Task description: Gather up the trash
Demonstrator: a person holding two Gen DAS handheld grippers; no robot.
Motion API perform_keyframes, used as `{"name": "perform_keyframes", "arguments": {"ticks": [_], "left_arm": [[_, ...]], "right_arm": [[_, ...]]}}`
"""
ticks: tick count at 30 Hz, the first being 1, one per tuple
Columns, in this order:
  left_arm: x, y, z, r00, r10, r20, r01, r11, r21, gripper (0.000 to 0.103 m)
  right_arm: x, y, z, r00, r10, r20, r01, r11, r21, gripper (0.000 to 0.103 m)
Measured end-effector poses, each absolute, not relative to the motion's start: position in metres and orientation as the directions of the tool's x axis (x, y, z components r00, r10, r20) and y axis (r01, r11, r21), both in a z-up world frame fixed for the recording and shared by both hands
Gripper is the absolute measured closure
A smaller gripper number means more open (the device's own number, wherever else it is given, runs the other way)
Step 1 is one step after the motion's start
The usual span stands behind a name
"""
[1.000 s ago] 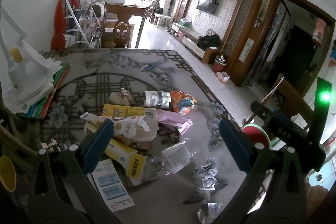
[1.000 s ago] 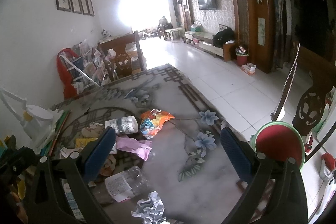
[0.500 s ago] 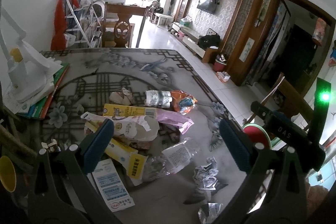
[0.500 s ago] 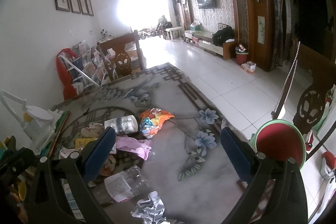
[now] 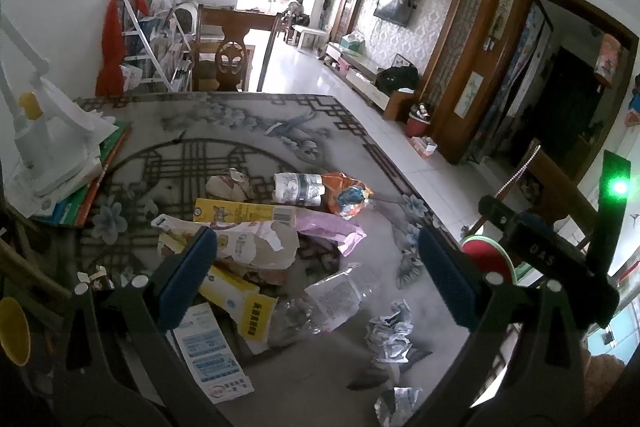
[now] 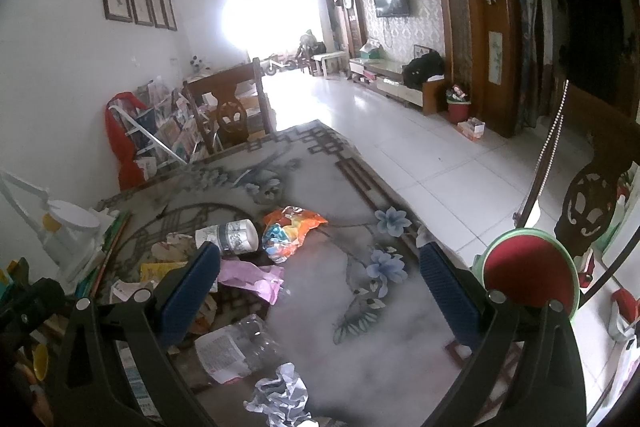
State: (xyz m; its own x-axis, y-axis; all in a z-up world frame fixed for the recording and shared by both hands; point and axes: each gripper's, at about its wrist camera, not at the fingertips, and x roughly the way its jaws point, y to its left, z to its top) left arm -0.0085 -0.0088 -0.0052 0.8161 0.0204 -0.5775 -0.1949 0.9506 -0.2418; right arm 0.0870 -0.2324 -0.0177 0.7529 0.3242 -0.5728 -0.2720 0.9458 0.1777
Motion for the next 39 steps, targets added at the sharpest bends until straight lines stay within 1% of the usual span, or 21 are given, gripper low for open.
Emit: {"name": "perform_keyframes", "arguments": {"ticks": [21,35,37,38,39], "left_arm": [[-0.007,-0.019,-0.007,0.806,0.015,-0.592,-0.189,0.954,-0.233,0.005],[-0.010,-0.016,-0.010,0.797,0.021,-0.603,-0.192,0.956,-0.221,0.005],[-0.014,-0.011,-0.015,0.782,0.039,-0.622,-0.204,0.959,-0.196,0.005],[-0.016,-0.007,-0.019,0.770,0.050,-0.636,-0.213,0.960,-0.182,0.005],[-0.019,-0.002,-0.026,0.755,0.059,-0.652,-0.223,0.959,-0.172,0.005]], "right_arm": [[0.083,-0.247,-0.022,0.742,0.321,-0.589,-0.264,0.947,0.185,0.007],[0.080,-0.239,-0.026,0.722,0.330,-0.609,-0.275,0.944,0.184,0.007],[0.082,-0.228,-0.032,0.687,0.349,-0.637,-0.321,0.933,0.165,0.007],[0.086,-0.217,-0.042,0.636,0.354,-0.686,-0.366,0.921,0.136,0.007],[0.086,-0.213,-0.047,0.612,0.346,-0.711,-0.380,0.917,0.118,0.007]]}}
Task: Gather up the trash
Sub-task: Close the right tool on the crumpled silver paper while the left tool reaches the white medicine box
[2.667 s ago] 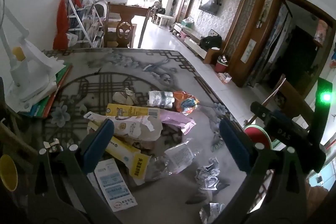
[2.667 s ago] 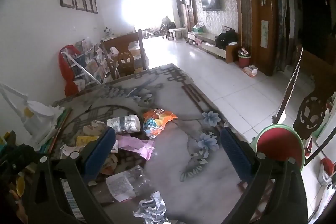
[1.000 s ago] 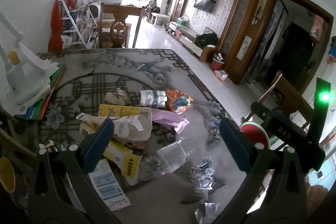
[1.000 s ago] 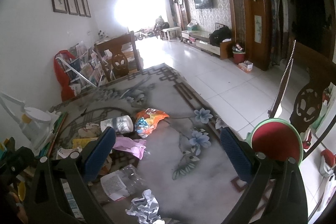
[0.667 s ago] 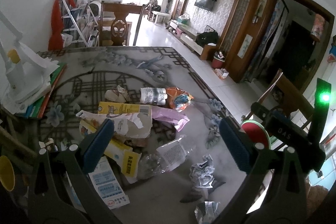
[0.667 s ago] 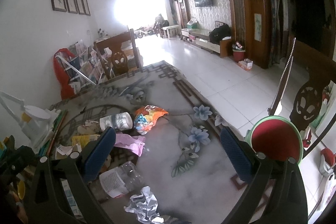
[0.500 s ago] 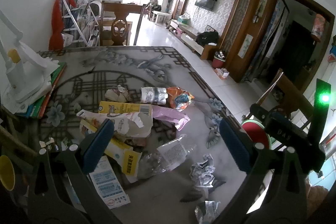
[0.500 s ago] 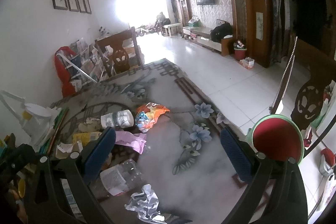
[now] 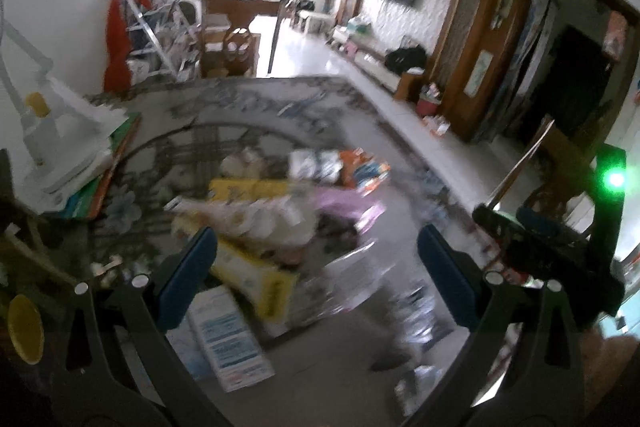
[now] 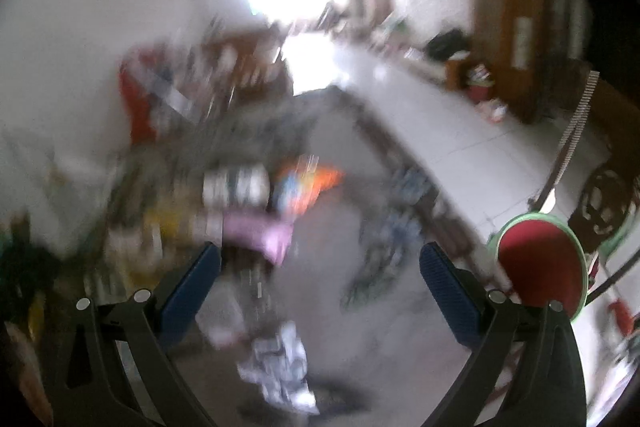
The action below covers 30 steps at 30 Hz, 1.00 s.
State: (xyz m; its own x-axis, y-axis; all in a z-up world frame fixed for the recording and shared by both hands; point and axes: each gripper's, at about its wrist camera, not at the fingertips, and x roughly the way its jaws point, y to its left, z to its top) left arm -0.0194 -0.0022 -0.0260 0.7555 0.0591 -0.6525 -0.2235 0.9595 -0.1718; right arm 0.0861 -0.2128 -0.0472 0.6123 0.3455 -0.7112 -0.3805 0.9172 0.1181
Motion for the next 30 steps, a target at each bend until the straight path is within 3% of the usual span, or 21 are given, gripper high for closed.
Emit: {"name": "perform_keyframes", "arguments": {"ticks": [3,6,9,15,18,25,26,28,30], "left_arm": [[-0.028,0.018,-0.051,0.686,0.076,-0.724,-0.274,0.948,-0.161,0.005],[-0.039,0.040,-0.077,0.627,0.067,-0.776,-0.336,0.922,-0.191,0.005],[-0.044,0.057,-0.098,0.573,0.083,-0.815,-0.404,0.894,-0.193,0.005],[-0.040,0.074,-0.134,0.476,0.065,-0.877,-0.477,0.857,-0.195,0.017],[-0.034,0.074,-0.145,0.462,0.000,-0.887,-0.474,0.845,-0.247,0.018],[-0.024,0.057,-0.147,0.429,0.025,-0.903,-0.433,0.883,-0.182,0.018],[-0.024,0.056,-0.147,0.421,0.043,-0.906,-0.431,0.889,-0.158,0.025],[-0.032,0.056,-0.137,0.451,0.015,-0.892,-0.437,0.875,-0.207,0.035],[-0.036,0.055,-0.129,0.486,-0.038,-0.873,-0.410,0.872,-0.266,0.035]], "right_arm": [[0.080,-0.206,-0.073,0.520,0.340,-0.783,-0.420,0.901,0.112,0.007],[0.079,-0.202,-0.098,0.354,0.429,-0.831,-0.436,0.862,0.259,0.007],[0.074,-0.193,-0.111,0.284,0.434,-0.855,-0.452,0.847,0.279,0.007],[0.067,-0.177,-0.121,0.223,0.424,-0.878,-0.497,0.824,0.271,0.009],[0.070,-0.174,-0.127,0.204,0.415,-0.887,-0.505,0.821,0.268,0.015],[0.073,-0.170,-0.130,0.211,0.400,-0.892,-0.513,0.822,0.247,0.026],[0.073,-0.168,-0.130,0.214,0.392,-0.895,-0.520,0.821,0.236,0.033],[0.072,-0.167,-0.132,0.214,0.380,-0.900,-0.532,0.818,0.219,0.035],[0.071,-0.166,-0.132,0.210,0.386,-0.898,-0.535,0.814,0.225,0.035]]}}
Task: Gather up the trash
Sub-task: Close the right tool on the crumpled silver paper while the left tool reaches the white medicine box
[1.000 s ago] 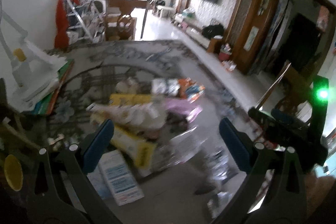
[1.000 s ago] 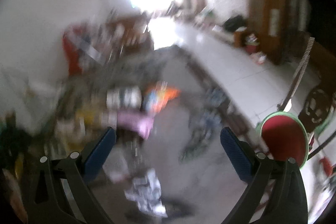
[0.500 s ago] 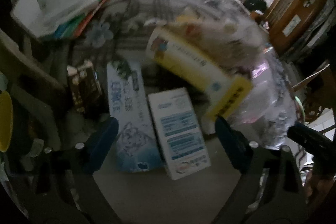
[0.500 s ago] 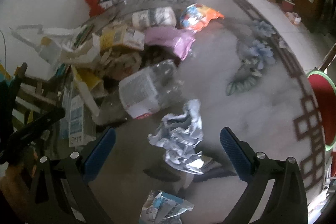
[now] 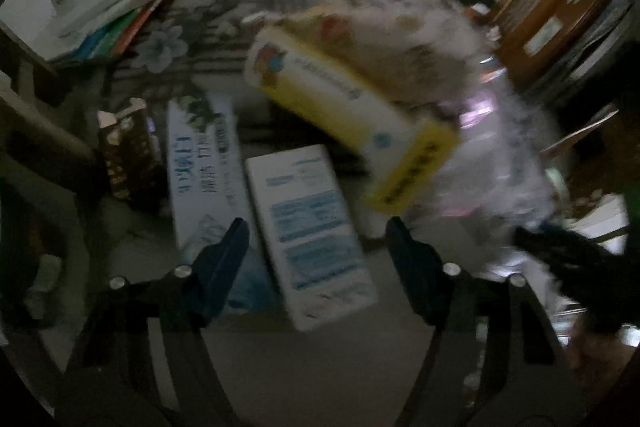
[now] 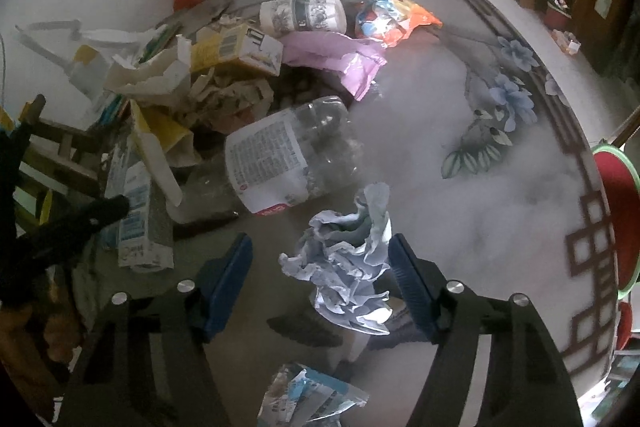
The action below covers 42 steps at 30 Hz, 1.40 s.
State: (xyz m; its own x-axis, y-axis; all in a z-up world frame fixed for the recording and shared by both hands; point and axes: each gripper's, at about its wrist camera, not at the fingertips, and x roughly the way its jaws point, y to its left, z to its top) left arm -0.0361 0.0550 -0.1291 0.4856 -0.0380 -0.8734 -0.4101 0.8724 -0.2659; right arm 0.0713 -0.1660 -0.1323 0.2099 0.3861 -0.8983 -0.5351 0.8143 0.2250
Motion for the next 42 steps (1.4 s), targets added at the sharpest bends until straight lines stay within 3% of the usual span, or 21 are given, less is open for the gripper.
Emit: {"name": "perform_keyframes", "arguments": {"ticks": [4,15,20,26,27,28,37,38,39,42], "left_arm": [[-0.040,0.051,-0.139,0.459,-0.101,-0.883,-0.399,0.864,-0.306,0.035],[-0.042,0.080,-0.143,0.431,0.016,-0.902,-0.491,0.843,-0.219,0.031],[-0.039,0.064,-0.143,0.442,-0.079,-0.893,-0.438,0.850,-0.292,0.031],[-0.025,0.054,-0.167,0.374,-0.098,-0.922,-0.463,0.842,-0.277,0.031],[-0.023,0.057,-0.171,0.370,-0.107,-0.923,-0.476,0.831,-0.287,0.033],[-0.022,0.058,-0.173,0.370,-0.111,-0.922,-0.481,0.826,-0.293,0.043],[-0.027,0.052,-0.141,0.474,-0.023,-0.880,-0.446,0.856,-0.263,0.045],[-0.027,0.053,-0.135,0.486,-0.007,-0.874,-0.447,0.857,-0.255,0.045],[-0.029,0.051,-0.132,0.494,0.004,-0.870,-0.447,0.859,-0.250,0.045],[-0.032,0.048,-0.116,0.532,0.050,-0.845,-0.446,0.865,-0.229,0.045]], "right_arm": [[0.076,-0.166,-0.131,0.211,0.394,-0.895,-0.528,0.816,0.235,0.035],[0.078,-0.167,-0.133,0.208,0.393,-0.896,-0.514,0.823,0.242,0.034],[0.081,-0.172,-0.136,0.207,0.400,-0.893,-0.495,0.830,0.257,0.034],[0.078,-0.173,-0.137,0.204,0.399,-0.894,-0.508,0.824,0.251,0.034],[0.078,-0.174,-0.137,0.207,0.396,-0.895,-0.509,0.825,0.247,0.034],[0.077,-0.174,-0.137,0.211,0.394,-0.895,-0.509,0.826,0.243,0.034],[0.083,-0.182,-0.148,0.180,0.392,-0.902,-0.483,0.834,0.266,0.034],[0.083,-0.181,-0.152,0.164,0.397,-0.903,-0.481,0.832,0.278,0.036],[0.082,-0.179,-0.154,0.159,0.399,-0.903,-0.485,0.828,0.281,0.053],[0.081,-0.177,-0.147,0.178,0.409,-0.895,-0.509,0.817,0.272,0.062]]}}
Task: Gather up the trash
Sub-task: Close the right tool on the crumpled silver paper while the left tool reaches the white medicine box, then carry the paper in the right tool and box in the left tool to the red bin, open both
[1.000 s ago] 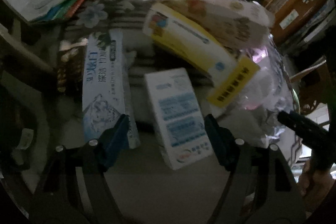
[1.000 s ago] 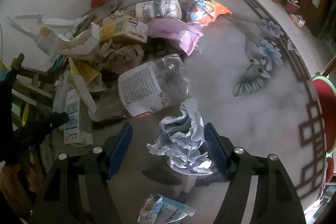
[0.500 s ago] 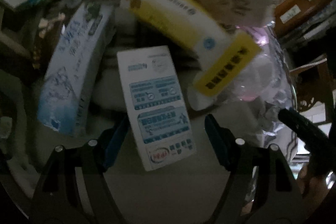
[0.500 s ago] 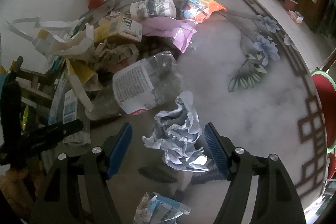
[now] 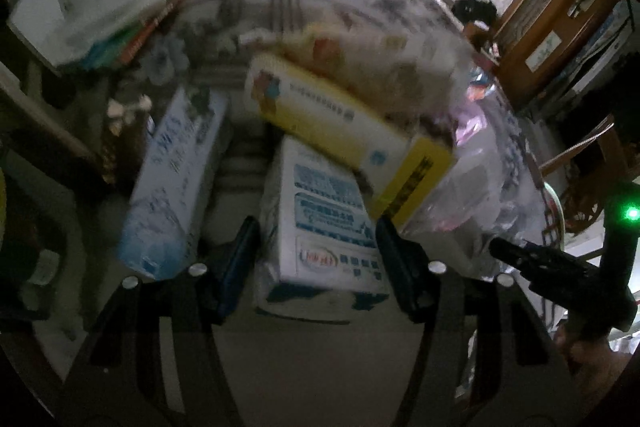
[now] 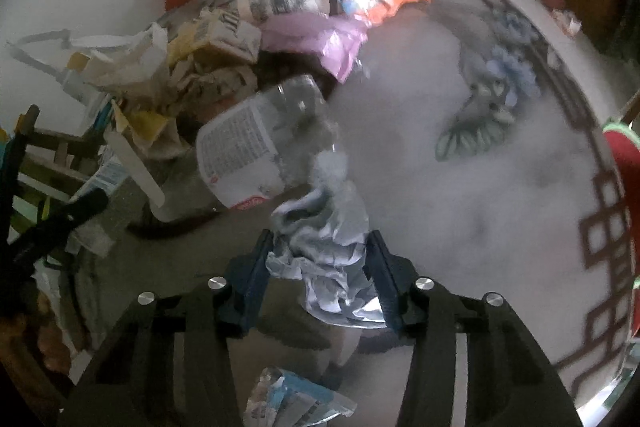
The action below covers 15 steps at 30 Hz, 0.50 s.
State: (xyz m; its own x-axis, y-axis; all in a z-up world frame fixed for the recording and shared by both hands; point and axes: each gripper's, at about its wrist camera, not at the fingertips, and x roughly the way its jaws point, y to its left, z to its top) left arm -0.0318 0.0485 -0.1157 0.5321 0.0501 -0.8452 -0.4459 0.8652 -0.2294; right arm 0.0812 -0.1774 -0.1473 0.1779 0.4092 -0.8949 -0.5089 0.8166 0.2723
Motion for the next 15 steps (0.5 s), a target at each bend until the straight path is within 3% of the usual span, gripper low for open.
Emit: {"name": "perform_keyframes", "arguments": {"ticks": [2,4,7,8,11,12,13,14,15], "left_arm": [[-0.033,0.048,-0.103,0.557,0.087,-0.826,-0.438,0.875,-0.204,0.069],[-0.034,0.037,-0.095,0.580,0.114,-0.807,-0.425,0.887,-0.179,0.074],[-0.025,0.023,-0.078,0.619,0.107,-0.778,-0.388,0.903,-0.185,0.096],[-0.021,0.018,-0.074,0.627,0.103,-0.772,-0.376,0.908,-0.184,0.097],[-0.009,0.002,-0.071,0.615,0.122,-0.779,-0.370,0.917,-0.149,0.094],[-0.008,0.001,-0.073,0.606,0.139,-0.783,-0.385,0.913,-0.136,0.088],[-0.010,0.001,-0.075,0.597,0.147,-0.788,-0.399,0.907,-0.133,0.069],[-0.011,0.003,-0.080,0.583,0.158,-0.797,-0.424,0.896,-0.132,0.056],[-0.016,0.005,-0.083,0.570,0.173,-0.803,-0.443,0.888,-0.124,0.056]], "right_arm": [[0.083,-0.183,-0.138,0.208,0.430,-0.879,-0.505,0.816,0.280,0.062],[0.087,-0.193,-0.126,0.246,0.446,-0.861,-0.497,0.820,0.283,0.062],[0.098,-0.214,-0.109,0.312,0.455,-0.834,-0.475,0.835,0.277,0.062],[0.103,-0.221,-0.105,0.325,0.455,-0.829,-0.469,0.839,0.276,0.062],[0.116,-0.246,-0.097,0.350,0.448,-0.823,-0.446,0.852,0.274,0.062],[0.121,-0.256,-0.096,0.353,0.444,-0.823,-0.438,0.856,0.274,0.062],[0.124,-0.262,-0.097,0.353,0.441,-0.825,-0.434,0.859,0.273,0.062],[0.128,-0.271,-0.098,0.351,0.436,-0.828,-0.428,0.862,0.273,0.062],[0.131,-0.275,-0.100,0.348,0.434,-0.831,-0.424,0.863,0.273,0.062]]}}
